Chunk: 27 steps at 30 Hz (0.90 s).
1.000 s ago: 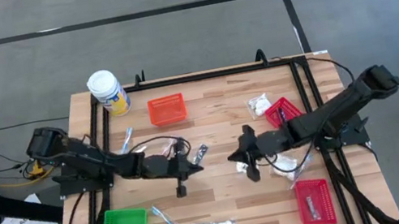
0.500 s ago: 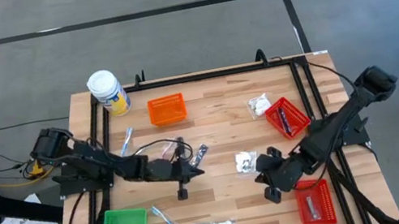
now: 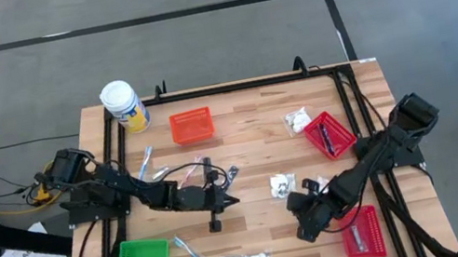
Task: Pick & Place Travel size toiletries
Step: Put the white cotton pack into the orange basket
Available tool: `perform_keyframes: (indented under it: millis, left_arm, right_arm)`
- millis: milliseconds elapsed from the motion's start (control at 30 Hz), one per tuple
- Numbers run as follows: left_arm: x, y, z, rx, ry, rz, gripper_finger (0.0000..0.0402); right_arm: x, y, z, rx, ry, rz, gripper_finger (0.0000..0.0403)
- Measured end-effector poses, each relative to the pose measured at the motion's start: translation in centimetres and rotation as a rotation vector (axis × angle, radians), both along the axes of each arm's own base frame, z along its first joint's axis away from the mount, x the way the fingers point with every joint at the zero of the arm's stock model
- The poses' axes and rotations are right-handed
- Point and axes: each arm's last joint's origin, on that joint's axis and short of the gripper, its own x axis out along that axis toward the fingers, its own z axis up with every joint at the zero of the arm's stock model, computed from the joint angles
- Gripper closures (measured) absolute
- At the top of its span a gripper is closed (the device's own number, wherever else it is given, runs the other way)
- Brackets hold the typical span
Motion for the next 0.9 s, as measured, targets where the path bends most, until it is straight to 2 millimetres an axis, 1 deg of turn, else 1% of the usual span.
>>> perform_keyframes:
  millis: [133, 267, 467, 567, 667, 900]
  left_arm:
    - [0.0, 0.0, 0.0, -0.001, -0.002, 0.000, 0.0399]
    - [0.0, 0.0, 0.0, -0.002, -0.002, 0.001, 0.0399]
    - [0.0, 0.0, 0.0, -0.006, -0.003, 0.004, 0.0399]
    - [0.0, 0.0, 0.0, -0.007, -0.003, 0.004, 0.0399]
    - [0.0, 0.0, 0.0, -0.007, -0.003, 0.004, 0.0399]
    - [0.0, 0.0, 0.0, -0.007, -0.003, 0.005, 0.0399]
  right_arm:
    - [0.8, 0.4, -0.4, -0.023, 0.025, 0.058, 0.0402]
    - [1.5, 0.5, -0.7, -0.070, 0.052, 0.048, 0.0387]
    - [2.1, 0.5, -1.2, -0.265, 0.130, 0.014, 0.0341]
    - [2.3, 0.6, -1.6, -0.341, 0.214, 0.018, 0.0320]
    - [2.8, 0.9, -2.5, -0.386, 0.279, 0.024, 0.0300]
    - [3.9, 1.6, -4.2, -0.516, 0.342, 0.022, 0.0258]
